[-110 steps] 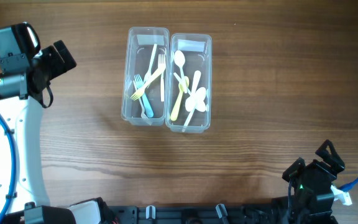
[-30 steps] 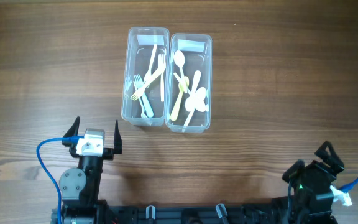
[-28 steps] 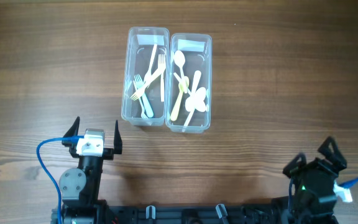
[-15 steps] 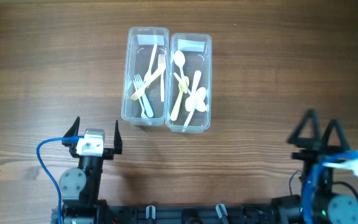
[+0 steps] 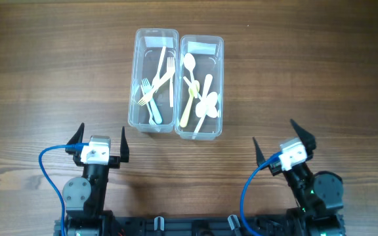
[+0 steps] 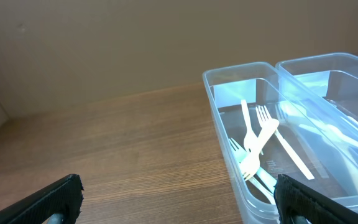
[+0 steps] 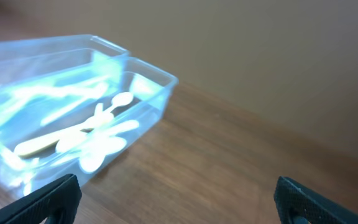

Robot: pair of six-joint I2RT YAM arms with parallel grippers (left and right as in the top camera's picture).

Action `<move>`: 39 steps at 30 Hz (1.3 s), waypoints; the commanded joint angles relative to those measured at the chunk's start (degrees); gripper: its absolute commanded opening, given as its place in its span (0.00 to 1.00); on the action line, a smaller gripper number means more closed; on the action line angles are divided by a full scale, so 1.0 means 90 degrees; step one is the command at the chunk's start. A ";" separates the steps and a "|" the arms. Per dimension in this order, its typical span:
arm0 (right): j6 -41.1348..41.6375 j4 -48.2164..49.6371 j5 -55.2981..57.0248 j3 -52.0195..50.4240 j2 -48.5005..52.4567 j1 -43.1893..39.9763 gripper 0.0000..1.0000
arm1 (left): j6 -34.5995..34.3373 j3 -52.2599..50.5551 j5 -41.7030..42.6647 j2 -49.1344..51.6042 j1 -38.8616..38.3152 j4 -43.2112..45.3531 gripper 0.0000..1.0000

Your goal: Pack container

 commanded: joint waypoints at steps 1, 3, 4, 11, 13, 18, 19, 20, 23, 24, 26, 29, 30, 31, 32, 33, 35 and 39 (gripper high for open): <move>-0.0843 0.0153 -0.0704 -0.0131 -0.0041 -0.0352 1.00 | 0.0146 -0.0053 0.0029 -0.0056 0.0041 0.0022 1.00; -0.0816 0.0153 -0.0704 -0.0131 -0.0041 -0.0831 1.00 | 0.0146 -0.0053 0.0029 -0.0056 0.0041 0.0022 1.00; -0.0821 0.0155 -0.0699 -0.0131 -0.0041 -0.0969 1.00 | 0.0146 -0.0053 0.0029 -0.0056 0.0041 0.0022 1.00; 0.0335 0.0525 -0.0073 -0.0240 -0.0046 -0.1107 1.00 | 0.0146 -0.0053 0.0029 -0.0056 0.0041 0.0022 1.00; 0.1642 0.0903 0.0797 -0.0393 -0.0046 -0.1105 1.00 | 0.0146 -0.0053 0.0029 -0.0056 0.0041 0.0022 1.00; 0.2412 0.1161 0.1341 -0.0500 -0.0046 -0.1107 1.00 | 0.0146 -0.0053 0.0029 -0.0056 0.0041 0.0022 1.00; 0.2657 0.1375 0.1404 -0.0590 -0.0049 -0.1107 1.00 | 0.0146 -0.0053 0.0029 -0.0056 0.0041 0.0022 1.00; 0.2873 0.1554 0.1404 -0.0680 -0.0049 -0.1105 1.00 | 0.0146 -0.0053 0.0029 -0.0056 0.0041 0.0022 1.00; 0.2892 0.1542 0.1406 -0.0678 -0.0049 -0.1107 1.00 | 0.0146 -0.0053 0.0029 -0.0056 0.0041 0.0022 1.00; 0.2858 0.1542 0.1406 -0.0678 -0.0049 -0.1107 1.00 | 0.0146 -0.0053 0.0029 -0.0056 0.0041 0.0022 1.00; 0.2854 0.1542 0.1404 -0.0678 -0.0049 -0.1107 1.00 | 0.0146 -0.0053 0.0029 -0.0056 0.0041 0.0022 1.00; 0.2854 0.1542 0.1404 -0.0675 -0.0046 -0.1107 1.00 | 0.0146 -0.0053 0.0029 -0.0056 0.0041 0.0022 1.00; 0.2856 0.1542 0.1404 -0.0675 -0.0046 -0.1107 1.00 | 0.0146 -0.0053 0.0029 -0.0056 0.0041 0.0022 1.00; 0.2854 0.1542 0.1404 -0.0675 -0.0046 -0.1107 1.00 | 0.0146 -0.0053 0.0029 -0.0056 0.0041 0.0022 1.00; 0.2856 0.1542 0.1404 -0.0675 -0.0046 -0.1107 1.00 | 0.0146 -0.0053 0.0029 -0.0056 0.0041 0.0022 1.00; 0.2854 0.1542 0.1404 -0.0675 -0.0046 -0.1107 1.00 | 0.0146 -0.0053 0.0029 -0.0056 0.0041 0.0022 1.00; 0.2854 0.1540 0.1404 -0.0675 -0.0046 -0.1107 1.00 | 0.0146 -0.0053 0.0029 -0.0056 0.0041 0.0022 1.00; 0.2854 0.1540 0.1404 -0.0675 -0.0046 -0.1107 1.00 | 0.0146 -0.0053 0.0029 -0.0056 0.0041 0.0022 1.00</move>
